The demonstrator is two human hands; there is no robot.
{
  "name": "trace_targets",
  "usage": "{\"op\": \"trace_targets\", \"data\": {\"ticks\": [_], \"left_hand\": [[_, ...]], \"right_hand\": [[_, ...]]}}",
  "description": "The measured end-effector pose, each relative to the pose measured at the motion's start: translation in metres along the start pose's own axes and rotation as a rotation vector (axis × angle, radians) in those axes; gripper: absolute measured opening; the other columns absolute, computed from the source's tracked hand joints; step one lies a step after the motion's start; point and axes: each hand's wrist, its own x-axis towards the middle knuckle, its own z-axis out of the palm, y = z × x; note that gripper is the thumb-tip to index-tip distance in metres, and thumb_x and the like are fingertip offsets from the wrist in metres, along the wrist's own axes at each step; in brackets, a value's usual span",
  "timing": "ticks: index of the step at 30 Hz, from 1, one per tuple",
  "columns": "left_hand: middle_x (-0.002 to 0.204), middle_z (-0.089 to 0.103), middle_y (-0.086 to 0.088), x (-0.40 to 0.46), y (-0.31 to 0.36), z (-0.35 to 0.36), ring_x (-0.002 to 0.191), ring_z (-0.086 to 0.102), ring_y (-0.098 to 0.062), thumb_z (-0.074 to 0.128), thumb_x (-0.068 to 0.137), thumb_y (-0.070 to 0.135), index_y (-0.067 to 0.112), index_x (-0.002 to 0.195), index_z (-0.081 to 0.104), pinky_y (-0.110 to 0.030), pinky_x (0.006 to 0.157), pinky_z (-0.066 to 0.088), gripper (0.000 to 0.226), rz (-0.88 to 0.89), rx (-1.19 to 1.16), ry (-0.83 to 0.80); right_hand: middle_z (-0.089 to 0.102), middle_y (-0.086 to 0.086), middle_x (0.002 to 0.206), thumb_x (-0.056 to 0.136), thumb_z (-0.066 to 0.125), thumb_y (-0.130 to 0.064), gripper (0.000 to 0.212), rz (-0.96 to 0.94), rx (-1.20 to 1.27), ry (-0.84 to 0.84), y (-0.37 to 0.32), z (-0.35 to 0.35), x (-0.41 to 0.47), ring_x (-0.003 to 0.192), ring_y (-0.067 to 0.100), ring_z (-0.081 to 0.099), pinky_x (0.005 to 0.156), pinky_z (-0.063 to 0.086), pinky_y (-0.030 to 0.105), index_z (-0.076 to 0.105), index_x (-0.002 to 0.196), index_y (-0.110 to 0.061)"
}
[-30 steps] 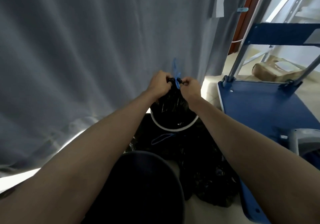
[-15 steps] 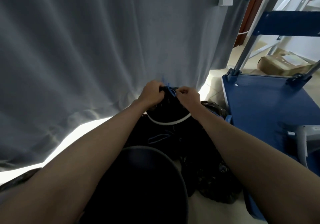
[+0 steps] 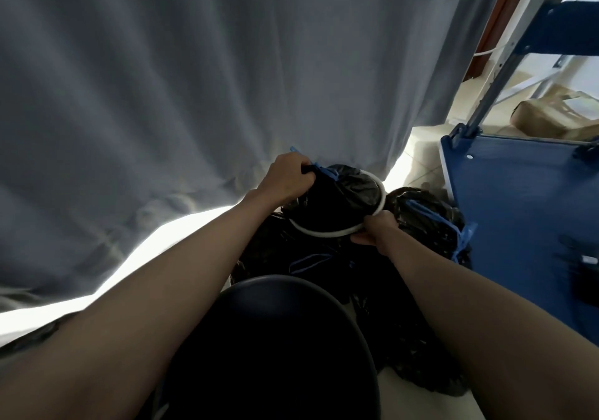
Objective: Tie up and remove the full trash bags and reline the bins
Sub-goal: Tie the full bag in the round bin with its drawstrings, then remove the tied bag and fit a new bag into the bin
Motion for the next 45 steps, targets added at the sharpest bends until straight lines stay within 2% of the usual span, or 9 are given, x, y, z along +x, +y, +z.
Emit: {"op": "trace_targets", "data": {"ticks": [6,9,15,21,27,31,34,41,45], "left_hand": [[0.059,0.047,0.006,-0.004,-0.004,0.008,0.059,0.046,-0.011,0.058,0.081,0.015,0.023,0.058,0.044,-0.020,0.050,0.027,0.028,-0.004,0.029,-0.024],[0.059,0.050,0.004,-0.005,0.003,0.018,0.060,0.050,-0.015,0.059,0.081,0.014,0.023,0.061,0.052,-0.021,0.050,0.030,0.023,-0.018,0.024,-0.064],[0.098,0.069,-0.012,-0.004,0.010,0.024,0.092,0.063,-0.028,0.060,0.077,0.009,0.008,0.098,0.071,-0.024,0.069,0.040,0.023,0.049,0.092,-0.110],[0.104,0.060,-0.010,-0.038,0.034,-0.044,0.092,0.059,-0.028,0.058,0.081,0.013,0.008,0.097,0.063,-0.038,0.079,0.046,0.018,0.136,0.043,0.421],[0.131,0.042,-0.017,-0.122,0.032,-0.122,0.113,0.046,-0.035,0.058,0.085,0.017,0.007,0.126,0.048,-0.044,0.090,0.041,0.043,-0.122,0.421,0.559],[0.123,0.053,-0.018,-0.178,0.016,-0.145,0.111,0.052,-0.036,0.053,0.092,0.024,0.005,0.123,0.054,-0.043,0.085,0.044,0.036,-0.373,0.442,0.309],[0.105,0.062,-0.013,-0.216,0.005,-0.146,0.086,0.057,-0.029,0.052,0.094,0.028,0.006,0.112,0.062,-0.035,0.069,0.041,0.030,-0.437,0.304,0.081],[0.067,0.062,-0.011,-0.287,0.008,-0.124,0.055,0.059,-0.023,0.053,0.092,0.020,0.003,0.078,0.063,-0.028,0.056,0.050,0.024,-0.517,0.148,-0.253],[0.076,0.070,-0.010,-0.298,0.001,-0.112,0.075,0.071,-0.025,0.070,0.077,0.021,0.004,0.084,0.070,-0.030,0.070,0.055,0.018,-0.552,0.156,-0.173]], "right_hand": [[0.059,0.023,0.119,0.087,0.054,-0.006,0.040,-0.114,-0.019,0.079,-0.008,-0.004,-0.007,0.072,0.039,0.071,0.050,0.060,0.041,0.051,0.126,-0.002],[0.054,0.011,0.110,0.087,0.054,-0.008,0.037,-0.230,-0.198,0.133,-0.023,-0.015,-0.030,0.075,0.029,0.065,0.047,0.057,0.030,0.047,0.124,-0.008],[0.055,0.014,0.109,0.092,0.044,-0.004,0.037,-0.399,-0.205,0.093,-0.053,-0.033,-0.061,0.082,0.034,0.067,0.061,0.062,0.045,0.049,0.128,-0.013],[0.058,0.014,0.111,0.096,0.044,-0.006,0.033,-0.460,-0.213,0.048,-0.088,-0.054,-0.126,0.065,0.024,0.064,0.041,0.056,0.027,0.050,0.128,-0.009],[0.069,0.028,0.097,0.095,0.043,-0.004,0.026,-0.338,-0.287,-0.148,-0.083,-0.051,-0.201,0.079,0.041,0.071,0.077,0.060,0.051,0.054,0.115,0.008],[0.070,0.028,0.085,0.091,0.040,0.000,0.020,-0.322,-0.424,-0.231,-0.054,-0.056,-0.243,0.079,0.042,0.071,0.080,0.059,0.052,0.056,0.094,0.010],[0.062,0.022,0.073,0.094,0.035,0.006,0.018,-0.241,-0.483,-0.332,-0.023,-0.064,-0.266,0.063,0.032,0.065,0.059,0.060,0.039,0.052,0.089,0.008],[0.063,0.027,0.081,0.094,0.045,0.005,0.031,-0.184,-0.677,-0.315,0.043,-0.082,-0.293,0.064,0.034,0.068,0.070,0.060,0.049,0.040,0.124,0.011],[0.055,0.021,0.095,0.090,0.059,0.002,0.063,-0.162,-0.682,-0.352,0.064,-0.079,-0.307,0.067,0.032,0.068,0.056,0.060,0.041,0.019,0.139,-0.003]]}}
